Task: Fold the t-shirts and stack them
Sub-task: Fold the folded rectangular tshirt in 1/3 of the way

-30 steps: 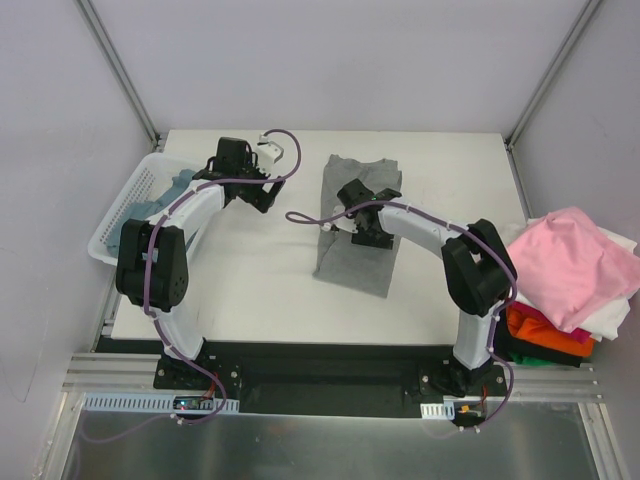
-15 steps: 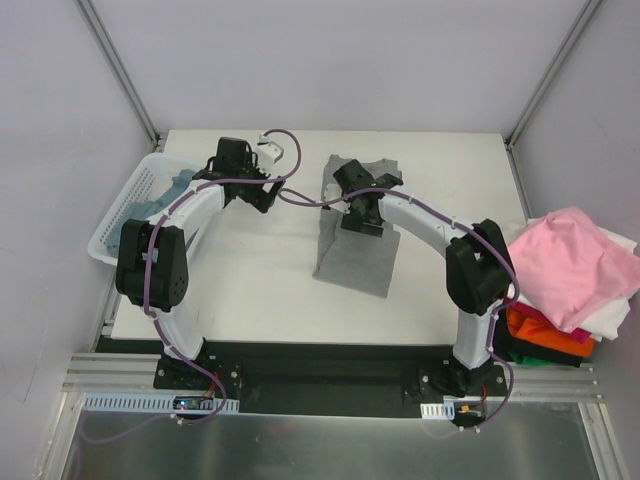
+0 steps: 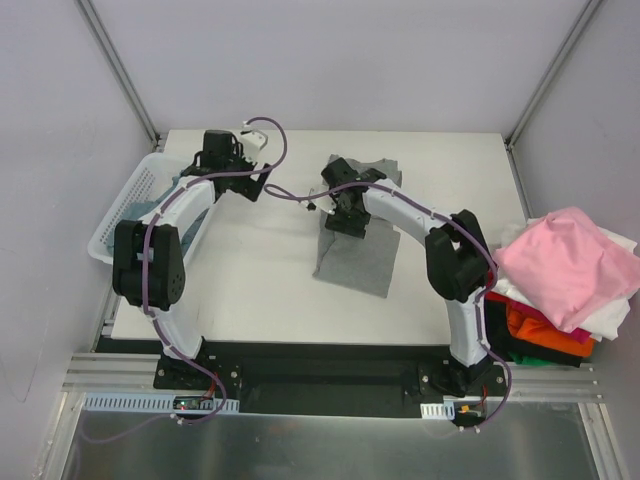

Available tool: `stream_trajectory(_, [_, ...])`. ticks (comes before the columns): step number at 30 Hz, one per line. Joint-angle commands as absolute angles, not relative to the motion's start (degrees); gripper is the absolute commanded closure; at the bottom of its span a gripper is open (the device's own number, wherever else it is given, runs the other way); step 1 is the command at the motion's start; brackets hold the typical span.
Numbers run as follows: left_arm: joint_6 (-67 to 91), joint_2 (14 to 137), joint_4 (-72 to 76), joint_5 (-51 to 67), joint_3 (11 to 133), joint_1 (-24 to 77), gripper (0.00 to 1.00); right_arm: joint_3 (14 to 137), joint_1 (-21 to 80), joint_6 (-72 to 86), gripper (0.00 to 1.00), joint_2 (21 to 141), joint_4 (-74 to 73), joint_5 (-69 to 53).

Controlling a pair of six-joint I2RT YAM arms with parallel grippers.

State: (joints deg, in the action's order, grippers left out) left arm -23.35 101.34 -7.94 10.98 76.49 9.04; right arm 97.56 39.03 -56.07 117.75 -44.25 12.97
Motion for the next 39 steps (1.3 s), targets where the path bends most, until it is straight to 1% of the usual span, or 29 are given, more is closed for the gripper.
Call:
stream_trajectory(1, [-21.6,100.3,-4.8,8.4,79.0,6.9,0.01,104.3,39.5,-53.4,0.31,119.8,-47.5,7.8])
stream_trajectory(21, [-22.9,99.9,-4.2,8.5,76.4,5.4,0.01,110.9,39.7,-54.2,0.30,127.2,-47.6,1.9])
stream_trajectory(24, [-22.9,99.7,-4.1,8.6,75.9,5.4,0.01,111.2,39.4,-54.1,0.39,128.3,-47.3,1.2])
stream_trajectory(25, [-23.1,99.6,-4.1,8.6,75.8,5.4,0.01,111.1,39.3,-53.9,0.48,128.5,-47.1,1.1])
stream_trajectory(27, [-23.2,99.4,-4.0,8.5,75.6,5.4,0.01,111.0,39.3,-53.9,0.57,128.7,-46.8,0.5])
stream_trajectory(28, [-23.3,99.3,-4.0,8.5,75.6,5.4,0.01,111.0,39.2,-53.9,0.68,128.8,-46.8,0.5])
stream_trajectory(29, [-23.3,99.2,-4.1,8.5,75.5,5.4,0.01,110.9,39.3,-53.9,0.77,128.8,-46.8,0.5])
stream_trajectory(31, [-23.3,99.1,-4.0,8.3,75.4,5.4,0.01,110.8,39.3,-53.9,0.99,128.5,-46.6,0.5])
stream_trajectory(39, [-22.9,99.1,-4.0,8.5,75.3,5.4,0.01,109.7,40.4,-53.8,0.99,125.3,-46.7,1.4])
